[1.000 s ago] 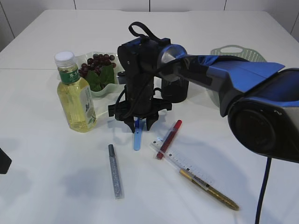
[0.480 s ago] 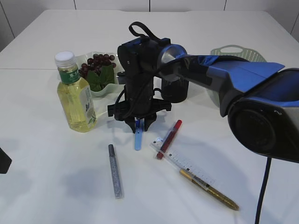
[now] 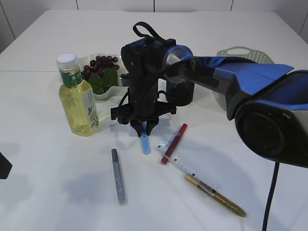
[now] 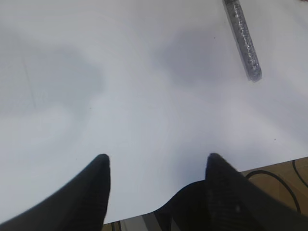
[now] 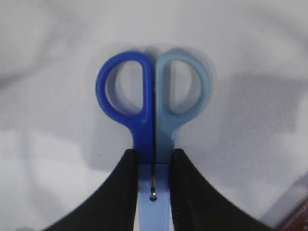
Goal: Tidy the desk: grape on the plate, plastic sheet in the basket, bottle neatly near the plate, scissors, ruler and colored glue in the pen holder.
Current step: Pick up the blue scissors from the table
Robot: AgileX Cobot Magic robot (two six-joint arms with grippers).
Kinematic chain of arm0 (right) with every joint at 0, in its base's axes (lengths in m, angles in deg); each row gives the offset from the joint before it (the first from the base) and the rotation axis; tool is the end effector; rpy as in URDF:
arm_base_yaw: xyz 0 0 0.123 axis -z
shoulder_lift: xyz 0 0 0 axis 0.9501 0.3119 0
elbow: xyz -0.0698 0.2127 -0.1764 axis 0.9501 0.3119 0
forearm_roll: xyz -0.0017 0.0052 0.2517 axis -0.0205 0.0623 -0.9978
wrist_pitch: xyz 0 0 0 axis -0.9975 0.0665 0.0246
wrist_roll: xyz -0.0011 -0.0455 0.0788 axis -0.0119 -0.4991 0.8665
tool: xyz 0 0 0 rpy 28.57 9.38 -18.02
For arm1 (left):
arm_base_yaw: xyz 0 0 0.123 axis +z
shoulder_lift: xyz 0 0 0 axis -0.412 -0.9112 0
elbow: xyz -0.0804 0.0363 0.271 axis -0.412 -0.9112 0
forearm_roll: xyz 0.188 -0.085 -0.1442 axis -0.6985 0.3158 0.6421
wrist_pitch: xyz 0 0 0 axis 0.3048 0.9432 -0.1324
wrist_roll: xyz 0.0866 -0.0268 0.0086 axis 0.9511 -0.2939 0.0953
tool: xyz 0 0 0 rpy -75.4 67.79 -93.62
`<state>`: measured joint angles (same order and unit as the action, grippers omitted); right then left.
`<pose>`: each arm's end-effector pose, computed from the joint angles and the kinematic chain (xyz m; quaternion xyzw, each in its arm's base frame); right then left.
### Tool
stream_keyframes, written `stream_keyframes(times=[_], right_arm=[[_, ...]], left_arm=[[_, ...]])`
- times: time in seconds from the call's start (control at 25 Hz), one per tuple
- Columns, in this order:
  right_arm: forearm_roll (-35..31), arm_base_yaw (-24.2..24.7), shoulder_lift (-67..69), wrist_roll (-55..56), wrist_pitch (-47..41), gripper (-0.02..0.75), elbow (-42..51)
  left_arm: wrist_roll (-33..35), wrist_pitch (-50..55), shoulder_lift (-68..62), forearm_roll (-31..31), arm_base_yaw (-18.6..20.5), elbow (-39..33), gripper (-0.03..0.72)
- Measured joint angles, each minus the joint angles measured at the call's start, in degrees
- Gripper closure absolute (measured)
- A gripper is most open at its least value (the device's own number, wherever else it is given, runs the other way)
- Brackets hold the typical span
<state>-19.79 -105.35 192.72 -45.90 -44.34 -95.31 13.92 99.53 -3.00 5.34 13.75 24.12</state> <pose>0.4355 0.2845 0.1287 -0.0543 0.9959 0.0197 0.0700 0.1918 -0.0556 0.2537 0.0290 0.9810 -0.1313 0.1395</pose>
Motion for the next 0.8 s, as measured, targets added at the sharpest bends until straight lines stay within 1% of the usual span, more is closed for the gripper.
stream_keyframes(times=[0.44,0.8], right_arm=[[-0.58,0.0,0.0,-0.36,0.0,0.57,-0.05],[-4.67,0.11,0.0,-1.3,0.12,0.575,-0.05]], left_arm=[[0.0,0.0,0.0,0.0,0.0,0.0,0.232],[0.0,0.0,0.0,-0.1,0.0,0.0,0.232]])
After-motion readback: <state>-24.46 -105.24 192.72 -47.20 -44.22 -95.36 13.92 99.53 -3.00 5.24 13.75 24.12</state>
